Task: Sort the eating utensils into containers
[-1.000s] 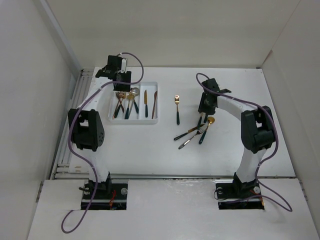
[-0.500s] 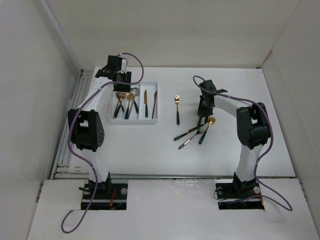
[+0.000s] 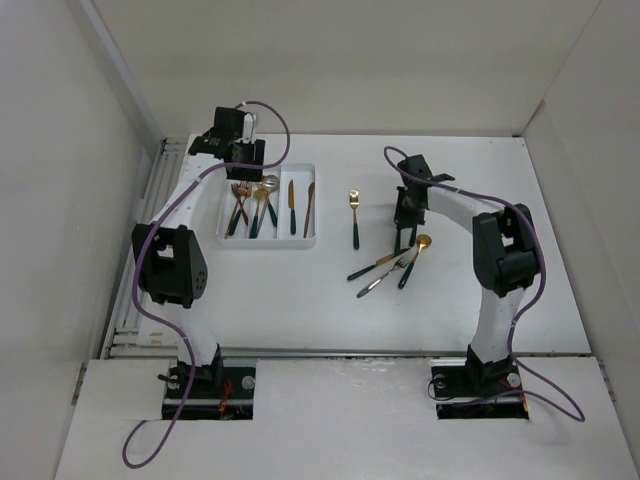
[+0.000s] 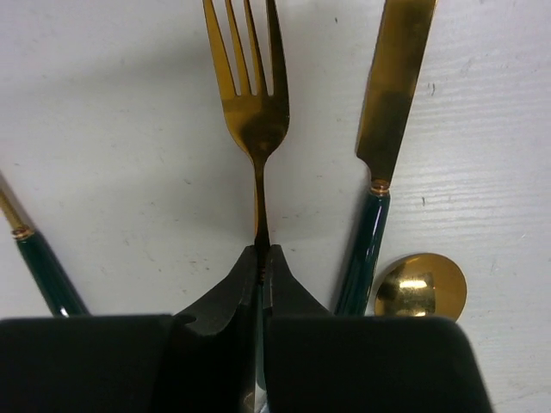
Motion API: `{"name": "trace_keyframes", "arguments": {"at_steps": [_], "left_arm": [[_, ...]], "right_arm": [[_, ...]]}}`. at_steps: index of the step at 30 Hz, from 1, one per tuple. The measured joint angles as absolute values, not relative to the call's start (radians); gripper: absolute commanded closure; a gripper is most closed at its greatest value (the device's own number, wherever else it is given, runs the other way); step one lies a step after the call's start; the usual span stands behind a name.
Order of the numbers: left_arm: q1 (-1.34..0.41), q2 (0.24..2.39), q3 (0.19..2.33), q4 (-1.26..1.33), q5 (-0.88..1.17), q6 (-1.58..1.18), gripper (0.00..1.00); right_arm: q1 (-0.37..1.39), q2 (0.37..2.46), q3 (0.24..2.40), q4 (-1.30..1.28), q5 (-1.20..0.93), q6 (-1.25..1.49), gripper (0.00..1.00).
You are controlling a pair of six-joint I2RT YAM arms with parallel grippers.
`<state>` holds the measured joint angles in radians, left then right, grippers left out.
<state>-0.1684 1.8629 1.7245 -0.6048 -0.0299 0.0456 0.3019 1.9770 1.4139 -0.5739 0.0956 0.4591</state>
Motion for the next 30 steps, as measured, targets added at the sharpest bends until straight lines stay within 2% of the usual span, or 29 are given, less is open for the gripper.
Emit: {"name": "trace_keyframes", "arguments": {"at_steps": [3,12,17,18,25,30], "left_arm": [[-0.181,1.856,1.742,-0.620,0.017,0.062,0.41],[-0.279,1.836,1.785,-0.684,0.345,0.153,0.24],[-0.394,1.836,1.833,-0.717,0.547,0.179,0.19],[-0.414,1.836,1.847,-0.717,0.581,0.179,0.15],[-0.465,1.836,1.894,-0.715,0.710,0.159,0.14],[-0.464,1.839,1.893,-0.714,0.684,0.133,0.23]], "right_arm": [[0.302,1.961,1.430,-0.567,0.092,0.455,1.00],[0.309,1.795,1.485,-0.488,0.034,0.503,1.00],[0.401,1.711,1.518,-0.400,0.025,0.573,1.00],[0.431,1.707,1.530,-0.383,0.023,0.583,1.00],[0.564,1.703,1.552,-0.324,-0.018,0.656,1.00],[0.567,1.703,1.552,-0.320,-0.021,0.698,1.00]]}}
